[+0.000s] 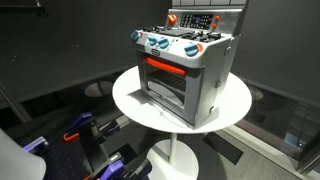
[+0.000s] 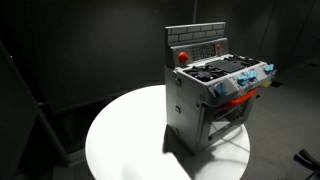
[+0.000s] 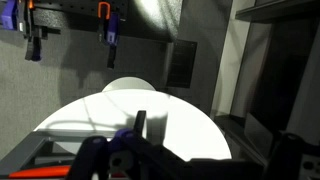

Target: Press a button on the stove

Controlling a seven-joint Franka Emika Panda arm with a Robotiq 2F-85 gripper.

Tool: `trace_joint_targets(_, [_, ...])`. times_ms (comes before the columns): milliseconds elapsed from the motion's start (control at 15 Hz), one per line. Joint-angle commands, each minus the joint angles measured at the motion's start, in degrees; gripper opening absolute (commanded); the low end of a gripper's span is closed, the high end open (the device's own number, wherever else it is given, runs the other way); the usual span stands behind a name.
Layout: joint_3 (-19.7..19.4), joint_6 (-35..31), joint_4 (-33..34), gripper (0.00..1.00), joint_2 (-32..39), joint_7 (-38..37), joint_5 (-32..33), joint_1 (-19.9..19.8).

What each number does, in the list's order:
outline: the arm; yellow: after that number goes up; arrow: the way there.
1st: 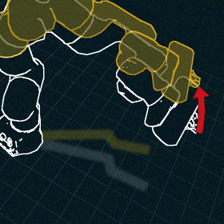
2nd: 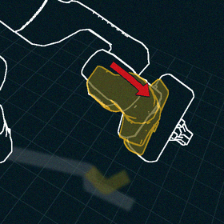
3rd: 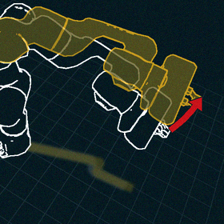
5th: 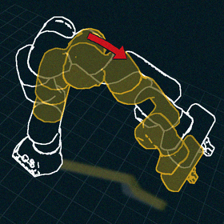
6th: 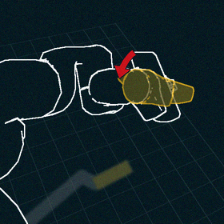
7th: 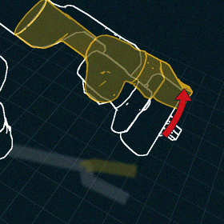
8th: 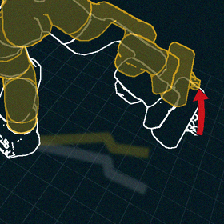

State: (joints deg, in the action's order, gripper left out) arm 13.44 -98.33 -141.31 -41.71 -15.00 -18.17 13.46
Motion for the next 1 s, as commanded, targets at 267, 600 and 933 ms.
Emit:
trace_joint_targets(267, [0.6, -0.4, 1.1, 1.00, 0.3, 0.0, 0.5, -1.9])
trace_joint_targets(600, [0.3, -4.4, 4.4, 1.00, 2.4, -1.4, 3.3, -6.1])
trace_joint_targets(933, [0.3, -10.5, 9.4, 1.00, 7.8, -4.0, 7.7, -11.0])
